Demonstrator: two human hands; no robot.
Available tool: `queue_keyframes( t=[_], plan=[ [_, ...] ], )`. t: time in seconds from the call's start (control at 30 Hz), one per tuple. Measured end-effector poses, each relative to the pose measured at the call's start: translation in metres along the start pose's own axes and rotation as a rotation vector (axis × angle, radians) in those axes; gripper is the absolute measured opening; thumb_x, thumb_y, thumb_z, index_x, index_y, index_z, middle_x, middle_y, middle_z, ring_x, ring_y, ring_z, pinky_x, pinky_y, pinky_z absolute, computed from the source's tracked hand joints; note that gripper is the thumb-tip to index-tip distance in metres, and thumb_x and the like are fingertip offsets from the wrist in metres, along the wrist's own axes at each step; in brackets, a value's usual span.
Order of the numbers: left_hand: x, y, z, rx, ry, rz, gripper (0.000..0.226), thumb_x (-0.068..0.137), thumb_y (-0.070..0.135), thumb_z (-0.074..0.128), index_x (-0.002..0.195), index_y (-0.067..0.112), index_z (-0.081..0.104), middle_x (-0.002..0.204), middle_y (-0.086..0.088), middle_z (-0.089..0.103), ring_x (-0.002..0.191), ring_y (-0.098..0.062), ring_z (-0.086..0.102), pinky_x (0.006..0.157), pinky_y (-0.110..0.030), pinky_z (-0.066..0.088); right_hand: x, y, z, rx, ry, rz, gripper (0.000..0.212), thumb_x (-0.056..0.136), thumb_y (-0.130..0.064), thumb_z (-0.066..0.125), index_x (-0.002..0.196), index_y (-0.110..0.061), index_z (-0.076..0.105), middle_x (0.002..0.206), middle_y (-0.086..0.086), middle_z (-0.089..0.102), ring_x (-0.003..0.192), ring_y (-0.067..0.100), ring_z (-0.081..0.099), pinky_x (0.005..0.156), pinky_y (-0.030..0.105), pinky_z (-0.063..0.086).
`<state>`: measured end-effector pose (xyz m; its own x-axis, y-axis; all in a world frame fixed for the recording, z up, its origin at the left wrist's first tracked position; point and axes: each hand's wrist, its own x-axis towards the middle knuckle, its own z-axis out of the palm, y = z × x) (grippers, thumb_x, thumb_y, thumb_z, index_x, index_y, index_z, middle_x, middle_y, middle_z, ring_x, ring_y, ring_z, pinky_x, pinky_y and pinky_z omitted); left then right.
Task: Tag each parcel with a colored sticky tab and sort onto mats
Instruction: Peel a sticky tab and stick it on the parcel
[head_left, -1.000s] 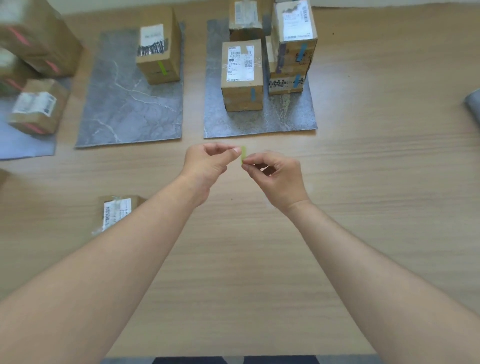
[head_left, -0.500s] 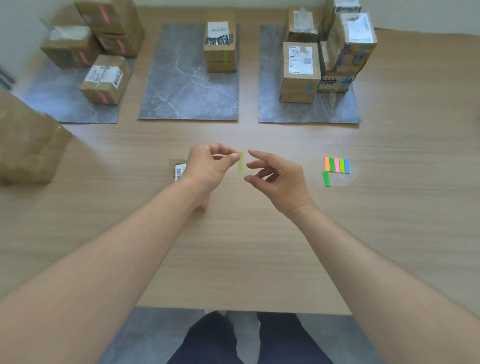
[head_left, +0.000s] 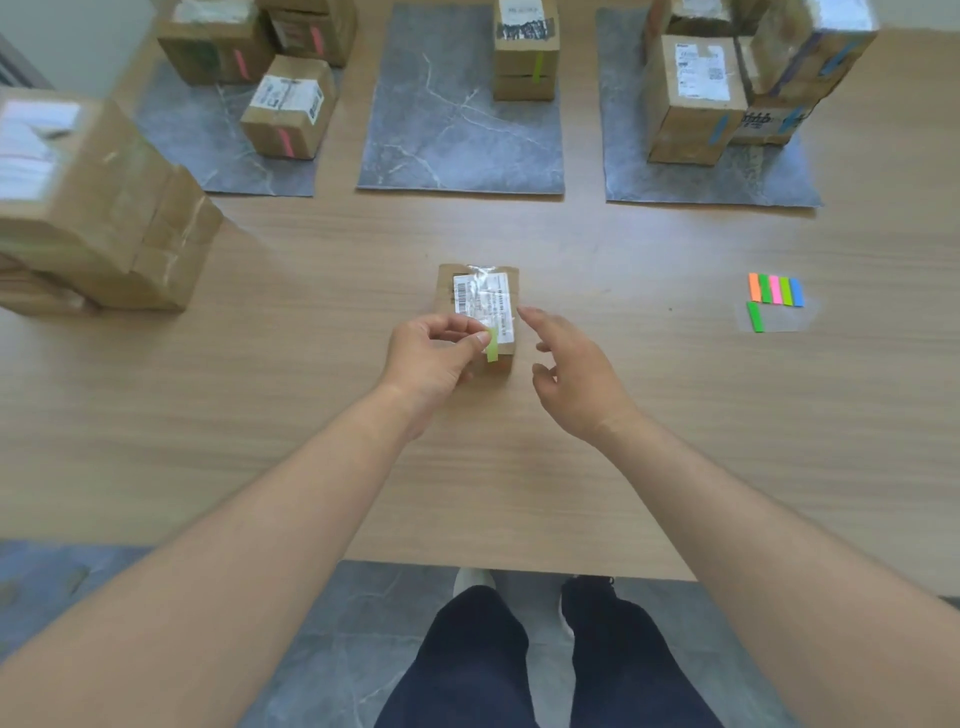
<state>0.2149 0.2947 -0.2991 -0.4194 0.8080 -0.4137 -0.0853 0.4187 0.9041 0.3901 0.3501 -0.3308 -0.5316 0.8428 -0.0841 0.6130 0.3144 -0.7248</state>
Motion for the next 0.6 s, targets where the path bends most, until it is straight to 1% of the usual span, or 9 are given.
queue_keyframes(
  t=[0.03, 0.1, 0.17, 0.23, 0.27, 0.33, 0.4, 0.47, 0.6],
  plan=[
    [0.000, -0.006, -0.003, -0.012, -0.002, -0.013, 0.005, 0.085, 0.010, 0.079, 0.085, 0.013, 0.075, 0.085, -0.005, 0.065, 0.067, -0.016, 0.061, 0.063, -0.030, 0.053, 0.002, -0.001, 0.004, -0.046, -0.022, 0.002, 0.074, 0.090, 0.005, 0.051, 0.156, -0.025, 0.038, 0.159, -0.008, 0.039, 0.133, 0.019, 0.050, 0.105, 0.033, 0.046],
    [0.001, -0.018, -0.005, -0.013, -0.009, -0.035, 0.004, 0.085, 0.011, 0.079, 0.087, 0.012, 0.076, 0.076, -0.001, 0.066, 0.066, -0.016, 0.059, 0.062, -0.030, 0.053, 0.004, -0.004, 0.010, -0.144, -0.071, 0.015, 0.075, 0.091, 0.004, 0.050, 0.158, -0.026, 0.034, 0.164, -0.012, 0.030, 0.142, 0.019, 0.042, 0.111, 0.034, 0.041],
    [0.002, -0.028, -0.004, 0.005, -0.015, -0.046, 0.006, 0.085, 0.011, 0.079, 0.090, 0.010, 0.076, 0.068, 0.004, 0.065, 0.064, -0.015, 0.058, 0.057, -0.028, 0.050, 0.006, -0.007, 0.013, -0.229, -0.114, 0.025, 0.075, 0.093, 0.004, 0.047, 0.159, -0.027, 0.031, 0.166, -0.015, 0.026, 0.143, 0.022, 0.040, 0.112, 0.036, 0.040],
    [0.007, -0.038, -0.001, 0.016, -0.003, -0.047, 0.006, 0.084, 0.012, 0.079, 0.089, 0.012, 0.076, 0.065, 0.005, 0.065, 0.061, -0.014, 0.056, 0.054, -0.026, 0.047, 0.009, -0.008, 0.013, -0.299, -0.122, 0.023, 0.073, 0.093, 0.005, 0.044, 0.158, -0.027, 0.034, 0.165, -0.016, 0.026, 0.138, 0.024, 0.043, 0.108, 0.037, 0.043],
    [0.010, -0.043, 0.001, 0.021, 0.017, -0.036, 0.005, 0.083, 0.013, 0.080, 0.086, 0.016, 0.077, 0.065, 0.005, 0.065, 0.060, -0.014, 0.056, 0.054, -0.026, 0.046, 0.011, -0.008, 0.012, -0.340, -0.116, 0.023, 0.072, 0.093, 0.005, 0.043, 0.157, -0.028, 0.036, 0.164, -0.017, 0.028, 0.136, 0.024, 0.044, 0.105, 0.037, 0.045],
    [0.017, -0.054, 0.004, 0.056, 0.075, 0.008, 0.007, 0.079, 0.018, 0.081, 0.080, 0.024, 0.078, 0.065, 0.005, 0.068, 0.059, -0.014, 0.058, 0.059, -0.029, 0.049, 0.016, -0.006, 0.011, -0.420, -0.098, 0.014, 0.071, 0.092, 0.005, 0.043, 0.154, -0.029, 0.040, 0.162, -0.018, 0.032, 0.134, 0.023, 0.046, 0.098, 0.039, 0.049],
    [0.021, -0.061, 0.007, 0.101, 0.100, 0.045, 0.008, 0.076, 0.023, 0.081, 0.077, 0.031, 0.078, 0.066, 0.006, 0.070, 0.060, -0.014, 0.060, 0.065, -0.036, 0.053, 0.019, -0.006, 0.012, -0.455, -0.093, 0.015, 0.069, 0.091, 0.004, 0.044, 0.152, -0.028, 0.044, 0.160, -0.017, 0.035, 0.133, 0.023, 0.048, 0.093, 0.039, 0.052],
    [0.022, -0.066, 0.009, 0.120, 0.103, 0.060, 0.007, 0.076, 0.024, 0.081, 0.075, 0.030, 0.078, 0.063, 0.007, 0.069, 0.057, -0.013, 0.060, 0.068, -0.037, 0.056, 0.020, -0.009, 0.014, -0.463, -0.098, 0.024, 0.067, 0.089, 0.004, 0.045, 0.148, -0.028, 0.048, 0.158, -0.016, 0.038, 0.132, 0.023, 0.049, 0.090, 0.041, 0.053],
    [0.025, -0.071, 0.015, 0.100, 0.122, 0.063, 0.008, 0.078, 0.021, 0.081, 0.072, 0.025, 0.078, 0.057, 0.007, 0.067, 0.052, -0.014, 0.056, 0.066, -0.038, 0.056, 0.026, -0.016, 0.014, -0.487, -0.116, 0.034, 0.056, 0.088, 0.000, 0.048, 0.138, -0.025, 0.057, 0.151, -0.014, 0.044, 0.126, 0.023, 0.055, 0.084, 0.041, 0.055]
  ],
)
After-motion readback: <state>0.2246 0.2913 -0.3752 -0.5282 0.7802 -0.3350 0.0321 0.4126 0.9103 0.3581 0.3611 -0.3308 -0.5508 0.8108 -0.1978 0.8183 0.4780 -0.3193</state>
